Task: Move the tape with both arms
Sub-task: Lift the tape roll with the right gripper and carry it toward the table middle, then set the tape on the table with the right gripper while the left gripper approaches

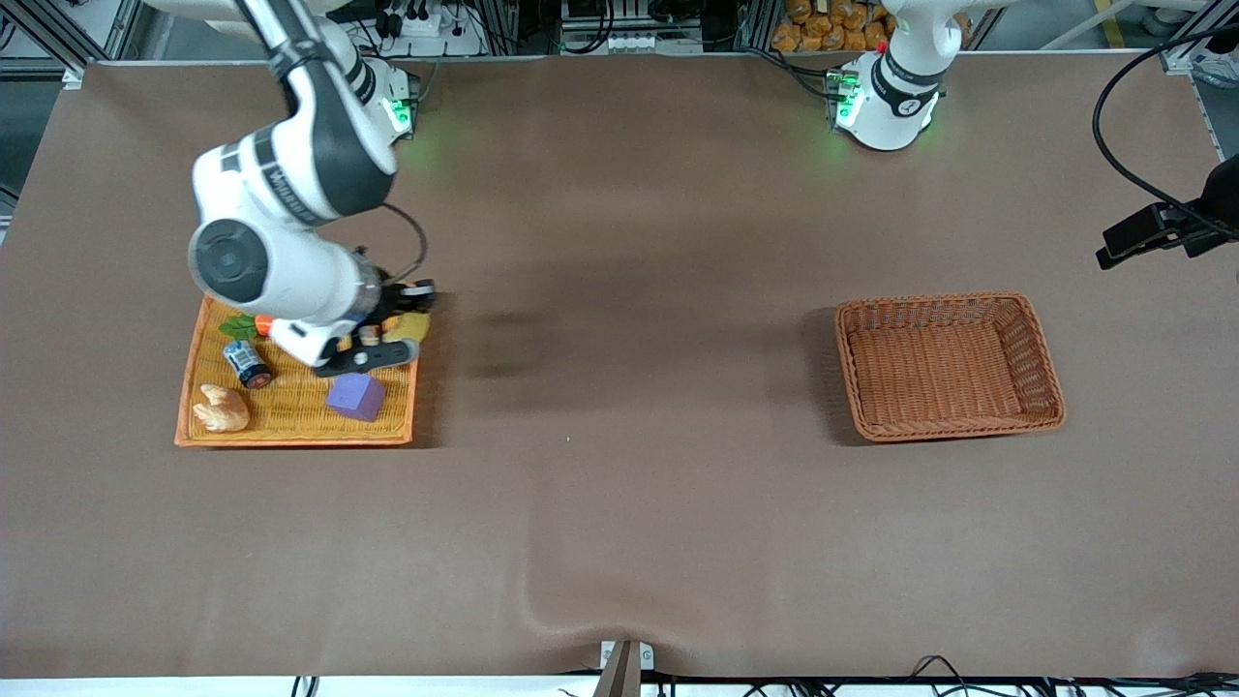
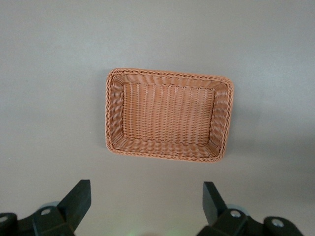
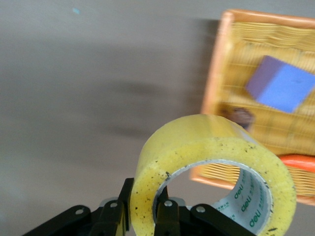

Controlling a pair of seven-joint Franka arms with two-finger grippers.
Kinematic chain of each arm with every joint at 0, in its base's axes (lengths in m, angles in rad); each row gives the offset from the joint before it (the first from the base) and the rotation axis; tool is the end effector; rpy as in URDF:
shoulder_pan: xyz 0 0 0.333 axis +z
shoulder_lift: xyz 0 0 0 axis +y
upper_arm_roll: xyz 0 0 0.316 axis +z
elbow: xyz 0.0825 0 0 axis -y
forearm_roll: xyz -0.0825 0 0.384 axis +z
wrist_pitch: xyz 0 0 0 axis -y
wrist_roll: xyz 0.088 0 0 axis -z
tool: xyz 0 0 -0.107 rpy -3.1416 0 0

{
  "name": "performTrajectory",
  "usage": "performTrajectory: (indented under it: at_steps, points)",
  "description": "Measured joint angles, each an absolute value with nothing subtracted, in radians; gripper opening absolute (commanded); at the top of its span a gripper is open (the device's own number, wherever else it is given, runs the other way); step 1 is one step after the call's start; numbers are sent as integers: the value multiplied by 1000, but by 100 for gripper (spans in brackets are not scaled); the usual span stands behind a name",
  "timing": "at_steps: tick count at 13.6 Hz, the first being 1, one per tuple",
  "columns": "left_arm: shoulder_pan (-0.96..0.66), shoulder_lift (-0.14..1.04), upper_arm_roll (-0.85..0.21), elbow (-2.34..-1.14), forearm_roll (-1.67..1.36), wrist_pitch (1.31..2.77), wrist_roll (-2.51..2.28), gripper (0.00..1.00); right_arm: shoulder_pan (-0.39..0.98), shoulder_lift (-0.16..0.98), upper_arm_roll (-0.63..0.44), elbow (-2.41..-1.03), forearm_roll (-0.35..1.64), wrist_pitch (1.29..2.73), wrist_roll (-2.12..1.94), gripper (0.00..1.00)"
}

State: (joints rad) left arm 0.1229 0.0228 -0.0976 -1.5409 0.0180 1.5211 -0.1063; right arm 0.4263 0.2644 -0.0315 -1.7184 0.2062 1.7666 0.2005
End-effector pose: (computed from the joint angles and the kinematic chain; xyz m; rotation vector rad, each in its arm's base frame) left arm 0.5562 0.0167 0.6217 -3.1166 -0.2061 0.0653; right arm 0.5564 0.2528 0.4165 -2.9922 -0.1982 0.3940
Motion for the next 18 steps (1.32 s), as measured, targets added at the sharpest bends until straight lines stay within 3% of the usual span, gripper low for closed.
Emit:
performTrajectory:
  at_steps: [4,8,13,16,18]
  points:
    - [118,38,-106,-1541,18,1521,-107,100,624,366,-29,-1583,212,1804,486,0]
    - [74,62,-115,-1542,14,1523,-158,100,744,518,-26,-1483,213,1990,659,0]
    - [-15,116,-120,-1539,-11,1543,-293,100,772,742,-7,-1306,281,2091,704,0]
    - [-37,158,-120,-1538,-13,1565,-329,100,771,786,-8,-1292,281,2090,704,1]
    - [-45,173,-120,-1538,-13,1574,-332,100,774,798,-7,-1292,276,2089,704,8]
